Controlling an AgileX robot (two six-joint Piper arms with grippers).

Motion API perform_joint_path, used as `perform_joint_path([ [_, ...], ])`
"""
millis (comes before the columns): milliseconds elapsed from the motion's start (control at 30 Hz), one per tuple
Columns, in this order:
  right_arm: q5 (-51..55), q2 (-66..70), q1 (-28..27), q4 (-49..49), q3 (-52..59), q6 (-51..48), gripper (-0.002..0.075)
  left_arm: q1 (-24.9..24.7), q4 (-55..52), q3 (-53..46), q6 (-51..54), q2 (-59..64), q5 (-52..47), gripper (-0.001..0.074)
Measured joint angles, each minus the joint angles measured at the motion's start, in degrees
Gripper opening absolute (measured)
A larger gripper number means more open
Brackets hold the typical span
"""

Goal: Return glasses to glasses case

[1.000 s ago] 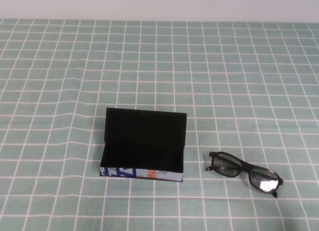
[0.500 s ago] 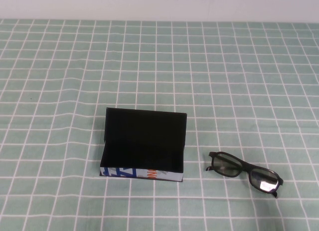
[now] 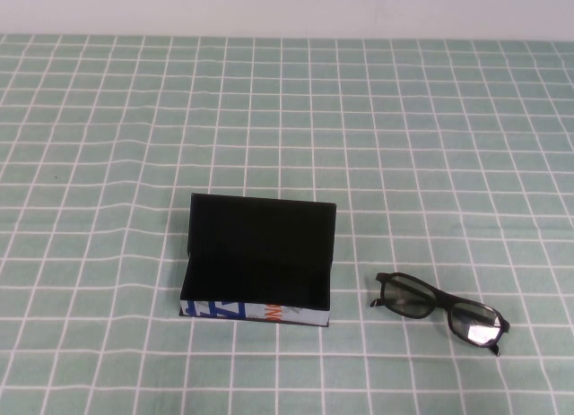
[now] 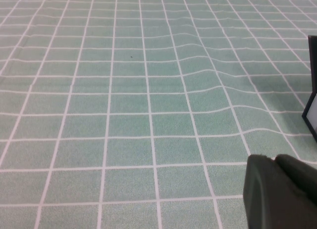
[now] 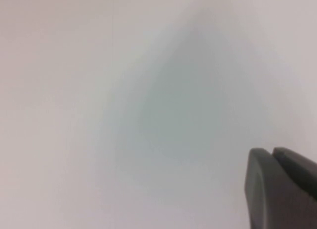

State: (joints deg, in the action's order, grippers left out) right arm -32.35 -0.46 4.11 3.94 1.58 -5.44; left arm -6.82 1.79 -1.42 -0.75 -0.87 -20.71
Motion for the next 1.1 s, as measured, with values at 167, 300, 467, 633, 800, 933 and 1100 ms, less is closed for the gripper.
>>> perform_joint_path([
  [167, -12.4, 0.0, 0.0, 0.0, 0.0, 8.19, -0.0011, 0.0, 0.0, 0.0, 0.0, 0.0, 0.0, -0.0003],
  [300, -21.04, -0.38, 0.0, 0.44, -0.16, 10.99, -0.0011, 0.0, 0.0, 0.0, 0.0, 0.0, 0.0, -0.0003],
  [467, -13.08, -0.41, 0.0, 0.47, -8.38, 11.67, -0.0011, 0.0, 0.0, 0.0, 0.0, 0.0, 0.0, -0.0003],
  [633, 4.22, -0.19, 0.0, 1.71, -22.18, 11.67, -0.0012, 0.0, 0.0, 0.0, 0.0, 0.0, 0.0, -0.0003],
  [800, 18.26, 6.27, 0.0, 6.59, -33.71, 11.78, -0.0011, 0.0, 0.0, 0.0, 0.0, 0.0, 0.0, -0.0003],
  [933, 26.73, 14.14, 0.0, 10.37, -41.59, 11.78, -0.0012, 0.0, 0.0, 0.0, 0.0, 0.0, 0.0, -0.0003],
  [1100, 41.17, 24.9, 0.0, 6.16, -51.9, 11.78, -0.0012, 0.0, 0.0, 0.0, 0.0, 0.0, 0.0, -0.0003],
])
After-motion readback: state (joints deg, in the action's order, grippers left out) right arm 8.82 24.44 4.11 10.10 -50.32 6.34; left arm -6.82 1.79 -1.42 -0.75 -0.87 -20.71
